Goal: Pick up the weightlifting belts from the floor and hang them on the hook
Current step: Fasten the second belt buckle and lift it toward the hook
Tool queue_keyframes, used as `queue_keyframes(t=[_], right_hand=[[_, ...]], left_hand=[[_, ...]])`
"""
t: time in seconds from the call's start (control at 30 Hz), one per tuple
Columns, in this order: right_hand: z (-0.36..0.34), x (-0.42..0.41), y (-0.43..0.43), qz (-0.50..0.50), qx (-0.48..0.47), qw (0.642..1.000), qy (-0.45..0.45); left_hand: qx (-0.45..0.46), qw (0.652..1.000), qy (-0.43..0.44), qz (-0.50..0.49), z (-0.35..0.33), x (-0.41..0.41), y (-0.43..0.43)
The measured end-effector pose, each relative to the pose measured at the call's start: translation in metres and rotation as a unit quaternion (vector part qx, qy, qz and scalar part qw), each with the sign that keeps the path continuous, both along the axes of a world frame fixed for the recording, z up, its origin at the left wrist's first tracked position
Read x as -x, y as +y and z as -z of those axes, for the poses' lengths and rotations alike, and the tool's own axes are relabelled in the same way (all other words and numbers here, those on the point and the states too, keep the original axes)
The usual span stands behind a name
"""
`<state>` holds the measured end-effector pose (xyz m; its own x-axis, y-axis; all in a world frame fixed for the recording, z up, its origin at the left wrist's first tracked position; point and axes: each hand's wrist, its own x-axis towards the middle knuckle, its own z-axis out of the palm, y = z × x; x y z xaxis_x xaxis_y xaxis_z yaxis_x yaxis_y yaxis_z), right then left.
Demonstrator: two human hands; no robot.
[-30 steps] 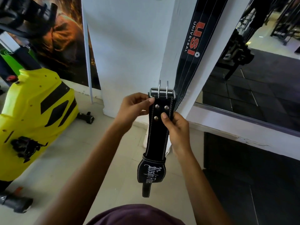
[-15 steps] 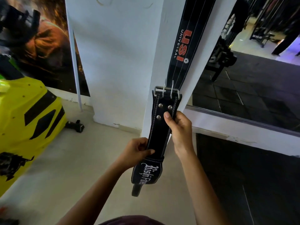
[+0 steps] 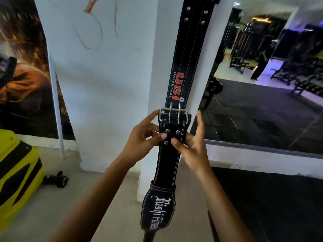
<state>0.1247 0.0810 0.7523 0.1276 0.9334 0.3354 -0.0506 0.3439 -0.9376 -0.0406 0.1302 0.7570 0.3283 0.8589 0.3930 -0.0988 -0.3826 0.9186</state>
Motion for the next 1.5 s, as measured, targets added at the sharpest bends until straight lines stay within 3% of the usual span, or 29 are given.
queue_keyframes(t=[0.2, 0.43, 0.63, 0.8, 1.0, 1.1, 1.3, 1.5], right_hand=[[-0.056, -0.034, 0.051, 0.034, 0.002, 0.999, -0.006], [-0.159, -0.078, 0.133, 0.038, -0.123, 0.990, -0.050], [-0.277, -0.109, 0.194, 0.031, -0.245, 0.963, -0.106], [-0.372, -0.122, 0.237, 0.096, -0.302, 0.932, -0.176], [-0.455, -0.121, 0.290, 0.174, -0.324, 0.903, -0.220], [-0.477, -0.127, 0.306, 0.177, -0.317, 0.911, -0.198], [-0.484, -0.135, 0.324, 0.124, -0.315, 0.925, -0.172], [-0.490, -0.127, 0.325, 0.187, -0.336, 0.888, -0.253]], left_hand=[[-0.021, 0.999, -0.030, -0.013, -0.054, -0.032, 0.051], [-0.135, 0.987, -0.054, -0.067, -0.155, -0.079, 0.134], [-0.238, 0.964, -0.078, -0.089, -0.277, -0.109, 0.179], [-0.281, 0.950, -0.089, -0.105, -0.371, -0.116, 0.213], [-0.274, 0.951, -0.084, -0.119, -0.451, -0.122, 0.254], [-0.265, 0.954, -0.059, -0.129, -0.476, -0.131, 0.270], [-0.345, 0.926, -0.043, -0.145, -0.478, -0.135, 0.285], [-0.372, 0.904, 0.001, -0.212, -0.478, -0.141, 0.285]])
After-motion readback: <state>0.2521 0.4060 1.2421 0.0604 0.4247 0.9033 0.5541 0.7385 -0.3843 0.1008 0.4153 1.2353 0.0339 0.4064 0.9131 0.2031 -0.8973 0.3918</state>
